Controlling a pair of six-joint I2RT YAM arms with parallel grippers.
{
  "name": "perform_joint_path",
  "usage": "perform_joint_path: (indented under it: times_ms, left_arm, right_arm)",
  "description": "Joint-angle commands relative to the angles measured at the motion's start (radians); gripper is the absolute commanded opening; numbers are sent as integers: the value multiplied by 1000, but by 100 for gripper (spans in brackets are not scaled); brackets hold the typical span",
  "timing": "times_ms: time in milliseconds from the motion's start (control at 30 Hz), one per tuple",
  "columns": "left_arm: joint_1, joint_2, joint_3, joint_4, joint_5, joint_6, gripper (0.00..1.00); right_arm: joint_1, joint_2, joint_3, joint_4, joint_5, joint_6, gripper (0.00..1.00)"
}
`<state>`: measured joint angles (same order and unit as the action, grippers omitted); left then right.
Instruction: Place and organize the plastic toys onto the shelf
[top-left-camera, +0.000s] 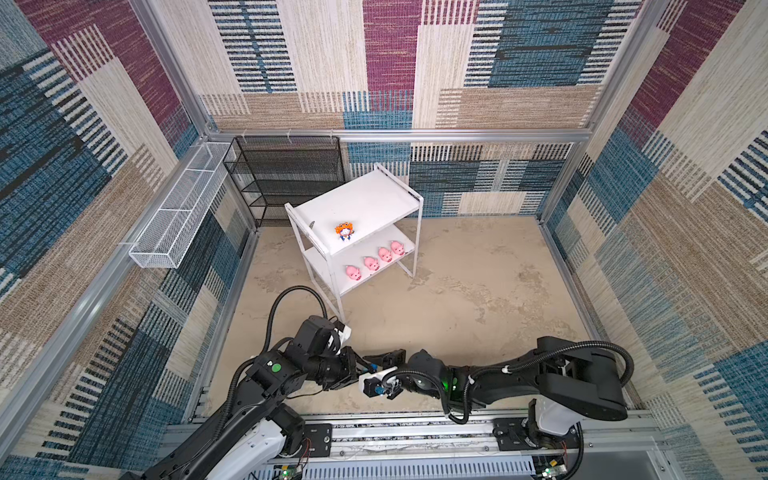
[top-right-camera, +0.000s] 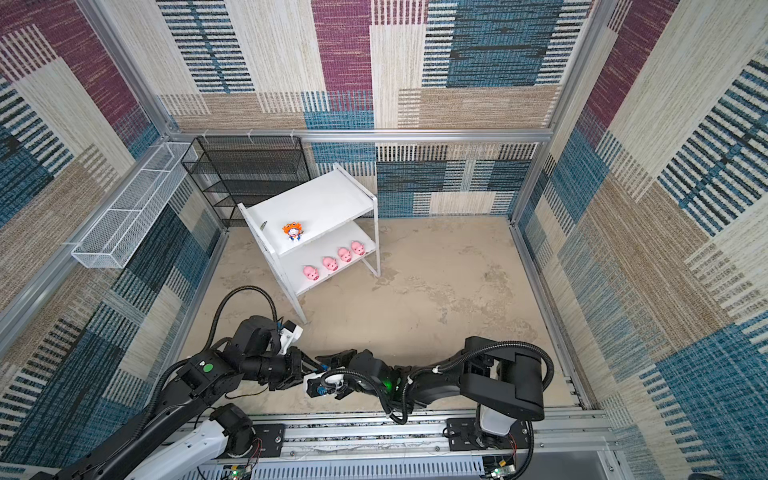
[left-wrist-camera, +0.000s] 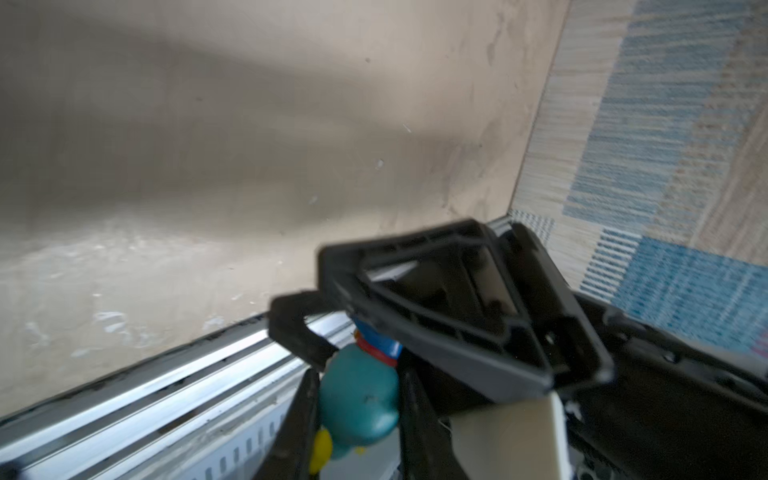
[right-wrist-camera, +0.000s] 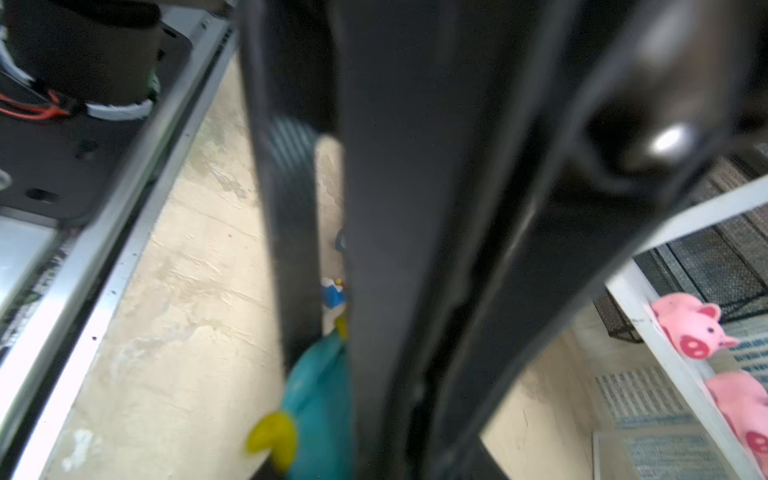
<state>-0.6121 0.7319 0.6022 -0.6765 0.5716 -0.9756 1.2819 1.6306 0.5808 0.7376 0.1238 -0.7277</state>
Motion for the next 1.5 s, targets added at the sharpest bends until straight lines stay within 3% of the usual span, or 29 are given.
perform_joint_path:
  times_ms: [0,300,600,933,1200,1467]
  left_arm:
    - [2,6,11,40,100,-17,24]
    - [16,20,55,14,83,25,37]
    - [53,34,105,-2,70,92,60]
    - [111,31,119,5,102,202,62]
    - [114,-71,84,132,126,363,61]
    - [114,-137,42,266,86,376,59]
  right_arm:
    - [-6,-2,8,18,36,41,36]
    - [-26,-78,4,-58,-32,94,32]
    - [-27,-143,4,-173,-106,136,30]
    - [-44,-212,-6,-232,-194,236,28]
    - [-144,-318,-18,-217,-497,582,27]
    - [-148,-388,-48,-201,-536,724,24]
